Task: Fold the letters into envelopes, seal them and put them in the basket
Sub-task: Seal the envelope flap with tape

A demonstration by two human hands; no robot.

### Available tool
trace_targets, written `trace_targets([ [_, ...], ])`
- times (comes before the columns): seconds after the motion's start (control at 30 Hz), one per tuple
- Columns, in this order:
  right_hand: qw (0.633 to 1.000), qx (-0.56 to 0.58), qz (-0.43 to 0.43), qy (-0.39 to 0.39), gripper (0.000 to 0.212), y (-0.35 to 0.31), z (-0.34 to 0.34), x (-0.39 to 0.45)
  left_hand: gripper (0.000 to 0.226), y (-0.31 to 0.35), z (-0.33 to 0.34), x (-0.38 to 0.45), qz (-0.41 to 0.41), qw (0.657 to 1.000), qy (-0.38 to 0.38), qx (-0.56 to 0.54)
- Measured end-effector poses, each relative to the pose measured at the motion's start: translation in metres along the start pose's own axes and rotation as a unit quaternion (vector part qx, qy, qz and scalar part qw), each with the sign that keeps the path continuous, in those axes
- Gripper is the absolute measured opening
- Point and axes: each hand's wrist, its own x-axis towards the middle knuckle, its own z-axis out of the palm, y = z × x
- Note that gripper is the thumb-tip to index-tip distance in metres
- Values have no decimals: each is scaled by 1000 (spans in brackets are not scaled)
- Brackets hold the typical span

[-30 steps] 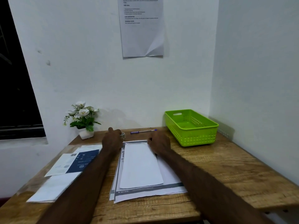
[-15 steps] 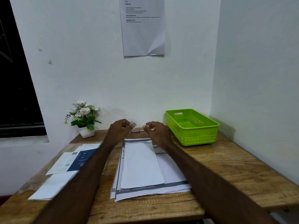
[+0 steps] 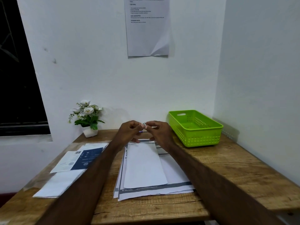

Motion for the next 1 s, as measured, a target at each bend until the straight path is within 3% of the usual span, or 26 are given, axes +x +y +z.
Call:
trace_targets([
  [0.33,999,6,5,31,29,0,3,1,24,4,3,-4,16,999,15,-29],
  [0.57,998,-15,-12,57,13,5,3,4,24,9,6,-6,12,999,15,-41],
  [1.0,994,-47,15,102,14,1,6,5,23,4,7,-4,13,1000,2,-24],
])
